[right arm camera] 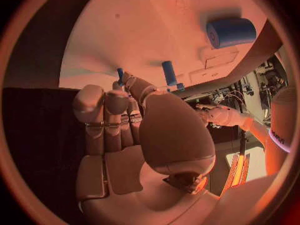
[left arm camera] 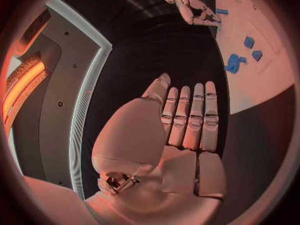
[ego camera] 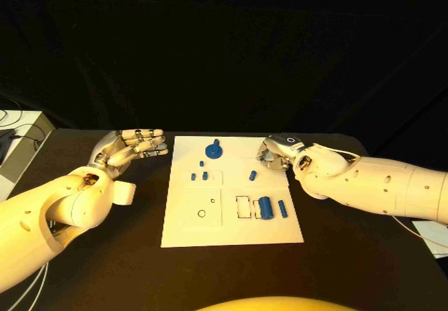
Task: Assemble the parts on the task board
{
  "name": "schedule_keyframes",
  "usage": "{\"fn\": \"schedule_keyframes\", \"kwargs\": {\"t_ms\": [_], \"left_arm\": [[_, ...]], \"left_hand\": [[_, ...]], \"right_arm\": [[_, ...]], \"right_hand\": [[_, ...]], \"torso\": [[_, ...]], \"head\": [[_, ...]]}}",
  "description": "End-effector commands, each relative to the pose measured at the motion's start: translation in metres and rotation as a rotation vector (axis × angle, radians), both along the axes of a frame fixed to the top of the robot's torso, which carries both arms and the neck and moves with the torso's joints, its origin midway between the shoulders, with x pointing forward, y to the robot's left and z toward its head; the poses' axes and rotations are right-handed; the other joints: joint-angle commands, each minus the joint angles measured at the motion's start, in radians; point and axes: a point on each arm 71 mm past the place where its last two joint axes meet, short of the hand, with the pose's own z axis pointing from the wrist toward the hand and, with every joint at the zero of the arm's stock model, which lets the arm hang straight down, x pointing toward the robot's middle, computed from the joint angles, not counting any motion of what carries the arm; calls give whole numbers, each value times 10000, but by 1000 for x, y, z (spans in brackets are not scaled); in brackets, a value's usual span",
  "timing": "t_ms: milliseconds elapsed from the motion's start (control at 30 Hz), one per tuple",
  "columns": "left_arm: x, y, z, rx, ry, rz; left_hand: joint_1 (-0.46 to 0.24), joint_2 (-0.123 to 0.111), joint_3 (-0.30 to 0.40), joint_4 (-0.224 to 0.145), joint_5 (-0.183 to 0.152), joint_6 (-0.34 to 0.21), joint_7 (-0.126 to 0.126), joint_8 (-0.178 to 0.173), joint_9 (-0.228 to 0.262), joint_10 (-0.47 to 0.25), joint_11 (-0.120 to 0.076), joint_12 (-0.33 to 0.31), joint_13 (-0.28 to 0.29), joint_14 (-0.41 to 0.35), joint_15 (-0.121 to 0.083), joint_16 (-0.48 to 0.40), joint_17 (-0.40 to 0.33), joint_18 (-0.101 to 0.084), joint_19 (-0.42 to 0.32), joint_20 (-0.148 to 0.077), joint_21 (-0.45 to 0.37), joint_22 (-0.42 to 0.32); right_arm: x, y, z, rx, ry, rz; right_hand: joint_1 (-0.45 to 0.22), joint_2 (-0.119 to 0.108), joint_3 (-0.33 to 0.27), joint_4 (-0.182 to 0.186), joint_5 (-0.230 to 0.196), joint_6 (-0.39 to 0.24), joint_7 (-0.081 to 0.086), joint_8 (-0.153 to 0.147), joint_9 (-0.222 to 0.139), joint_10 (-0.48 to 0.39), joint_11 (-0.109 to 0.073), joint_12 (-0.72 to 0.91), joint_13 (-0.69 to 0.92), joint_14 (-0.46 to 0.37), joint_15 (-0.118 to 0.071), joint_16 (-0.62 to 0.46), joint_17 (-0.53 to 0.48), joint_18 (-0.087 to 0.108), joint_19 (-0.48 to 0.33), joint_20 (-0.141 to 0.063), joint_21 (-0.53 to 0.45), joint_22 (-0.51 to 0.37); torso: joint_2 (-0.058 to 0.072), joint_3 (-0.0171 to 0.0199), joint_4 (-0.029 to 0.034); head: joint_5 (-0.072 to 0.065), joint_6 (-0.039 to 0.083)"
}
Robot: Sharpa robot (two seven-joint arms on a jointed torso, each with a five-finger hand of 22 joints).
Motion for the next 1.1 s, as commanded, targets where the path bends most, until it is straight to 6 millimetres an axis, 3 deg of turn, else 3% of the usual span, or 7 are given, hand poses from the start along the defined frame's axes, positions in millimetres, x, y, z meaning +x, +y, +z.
{"fn": "schedule_keyframes", "kwargs": {"t_ms": [33, 333, 500, 667, 867, 967, 1100], "left_arm": [[0, 0, 0, -78, 21, -74], [0, 1, -1, -61, 44, -50], [0, 1, -2, -62, 46, -48], [1, 0, -2, -66, 39, -9], [0, -5, -1, -31, -57, 60], [-1, -8, 0, -24, -104, 71], [0, -9, 0, -30, -133, 121]], "left_hand": [[-79, -5, 22, 25, 15, 0, 56, -25, -16, -45, 12, -23, -10, -70, 11, -24, -7, 174, 22, 35, 14, -16], [-73, 17, 38, 35, 18, 38, 36, -24, -16, -64, 13, -21, -9, -85, 15, -22, -4, 200, 10, 59, 11, -19], [-73, 17, 38, 35, 18, 38, 36, -24, -16, -64, 13, -21, -9, -85, 15, -22, -4, 200, 10, 59, 11, -19], [-72, 10, 39, 28, 14, 43, 43, -23, -16, -67, 15, -21, -9, -94, 19, -22, -4, 215, 3, 72, 13, -18], [-72, 10, 41, 28, 18, 61, 60, -22, -15, -60, 15, -20, -9, -91, 19, -22, -4, 221, 5, 74, 15, -18], [-72, 10, 41, 28, 18, 61, 60, -22, -15, -60, 15, -20, -9, -91, 19, -22, -4, 221, 5, 74, 15, -18], [-73, 17, 52, 38, 16, 76, 62, -23, -15, -43, 10, -19, -9, -84, 16, -20, -4, 225, 5, 75, 15, -17]], "right_arm": [[1, 0, 10, 468, -577, -62], [4, 1, 37, 1166, -413, -187], [1, 7, 49, 1604, -212, -55], [-10, 31, 51, 2002, 45, 571], [-31, 70, 41, 2026, 348, 1707], [-40, 85, 34, 1951, 404, 2155], [-48, 103, 24, 1846, 464, 2606]], "right_hand": [[162, 61, 64, -20, -32, 78, -19, -7, -10, 905, -520, 37, 132, 8, -74, 62, -23, -53, 693, -207, 18, 1052], [173, 46, 77, -3, -9, 67, -13, -11, -17, 905, -516, 21, 129, 0, -72, 72, -46, -46, 690, -208, -2, 1050], [179, 49, 75, -5, 7, 61, -4, -10, -20, 901, -510, 18, 129, -5, -70, 71, -59, -35, 687, -207, -24, 1046], [185, 55, 74, -7, 12, 53, 5, -12, -23, 898, -506, 15, 128, -4, -68, 74, -68, -27, 686, -205, -38, 1044], [194, 63, 65, -20, 10, 38, 12, -14, -30, 885, -500, 10, 125, -10, -62, 74, -94, -12, 684, -192, -78, 1036], [195, 64, 58, -31, 29, 41, 13, -13, -31, 887, -498, 12, 125, -10, -61, 77, -107, -11, 684, -190, -86, 1033], [186, 62, 50, -41, 71, 43, 12, -12, -34, 886, -497, 12, 123, -10, -60, 79, -125, -6, 683, -189, -108, 1028]], "torso": [[1, -11, -7], [8, -9, 1], [-9, -40, -9], [9, -12, -18], [-19, -10, 15], [-22, -39, 4], [-38, -25, -2]], "head": [[10, 15], [73, 0], [136, 6], [255, 2], [405, -54], [527, -45], [711, -79]]}}
